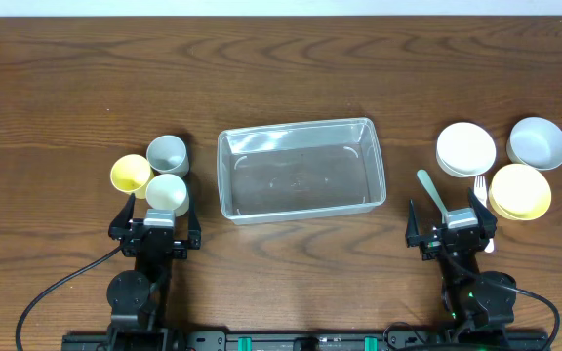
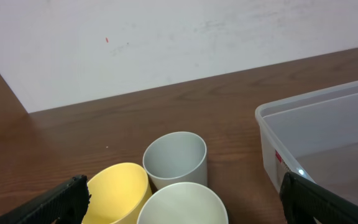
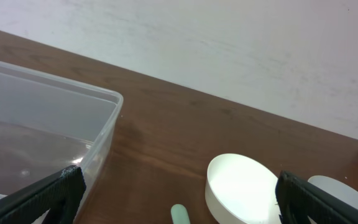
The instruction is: Pack container
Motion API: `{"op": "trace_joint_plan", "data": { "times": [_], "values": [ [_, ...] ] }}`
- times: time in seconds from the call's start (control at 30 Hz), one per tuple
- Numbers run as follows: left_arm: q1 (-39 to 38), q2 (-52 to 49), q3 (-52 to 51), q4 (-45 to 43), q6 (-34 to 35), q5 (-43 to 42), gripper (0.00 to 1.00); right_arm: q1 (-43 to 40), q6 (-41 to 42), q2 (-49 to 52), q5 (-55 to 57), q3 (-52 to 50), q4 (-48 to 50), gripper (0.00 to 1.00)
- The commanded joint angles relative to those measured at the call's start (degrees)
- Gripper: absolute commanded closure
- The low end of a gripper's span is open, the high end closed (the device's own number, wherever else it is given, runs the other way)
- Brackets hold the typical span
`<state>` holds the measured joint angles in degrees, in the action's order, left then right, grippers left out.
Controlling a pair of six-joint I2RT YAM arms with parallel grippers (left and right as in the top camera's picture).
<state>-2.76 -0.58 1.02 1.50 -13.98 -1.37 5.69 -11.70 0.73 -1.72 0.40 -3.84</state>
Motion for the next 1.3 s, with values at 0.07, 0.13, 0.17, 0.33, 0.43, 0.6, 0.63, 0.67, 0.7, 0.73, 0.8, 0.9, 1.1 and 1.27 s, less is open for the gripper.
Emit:
{"op": "trace_joint_plan", "data": {
  "times": [0.07, 0.13, 0.17, 0.33, 0.43, 0.6, 0.63, 0.67, 0.7, 0.73, 0.8, 0.9, 1.1, 1.27],
  "values": [
    [0.24, 0.28, -0.79, 2.56, -0.57, 0.55, 0.02, 0.59, -0.59, -0.09, -0.24, -0.09, -0.24, 0.01],
    [0.24, 0.28, -0.79, 2.56, -0.57, 0.55, 0.02, 0.59, -0.59, -0.09, -0.24, -0.09, -0.26, 0.01],
    [0.24, 0.28, -0.79, 2.54, -0.55, 0.55, 0.02, 0.59, -0.59, -0.09, -0.24, -0.09, -0.26, 0.01],
    [0.24, 0.28, -0.79, 2.56, -0.57, 0.55, 0.02, 0.59, -0.59, -0.09, -0.24, -0.09, -0.24, 0.01],
    [0.24, 0.28, -0.79, 2.54, -0.57, 0.55, 0.02, 0.59, -0.59, -0.09, -0.24, -0.09, -0.24, 0.01],
    [0.24, 0.28, -0.79, 2.54, -0.55, 0.52, 0.02, 0.59, -0.57, -0.09, -0.24, -0.09, -0.24, 0.01],
    [0.24, 0.28, -0.79, 2.54, -0.55, 0.52, 0.02, 0.61, -0.57, -0.09, -0.52, -0.09, -0.24, 0.01],
    [0.24, 0.28, -0.79, 2.56, -0.57, 0.59, 0.02, 0.61, -0.57, -0.09, -0.9, -0.09, -0.17, 0.01],
    [0.24, 0.28, -0.79, 2.54, -0.57, 0.74, 0.02, 0.61, -0.57, -0.09, -1.27, -0.09, -0.09, 0.01],
    [0.24, 0.28, -0.79, 2.54, -0.57, 0.74, 0.02, 0.61, -0.42, -0.09, -1.4, -0.09, -0.17, 0.01],
    [0.24, 0.28, -0.79, 2.54, -0.55, 0.72, 0.02, 0.59, 4.15, 0.02, -1.4, -0.09, -0.17, 0.01],
    [0.24, 0.28, -0.79, 2.36, 2.08, 0.57, 0.02, 0.59, 10.1, 0.26, -1.79, -0.09, -0.17, 0.01],
    [0.22, -2.43, 4.15, 8.96, 15.47, 0.55, 0.02, 0.59, 13.62, 3.45, -2.34, 2.8, 0.07, 0.01],
    [0.24, -12.61, 17.79, 17.2, 16.28, 0.55, 0.02, 0.59, 13.6, 14.27, -3.3, 13.97, -5.18, 0.01]
  ]
}}
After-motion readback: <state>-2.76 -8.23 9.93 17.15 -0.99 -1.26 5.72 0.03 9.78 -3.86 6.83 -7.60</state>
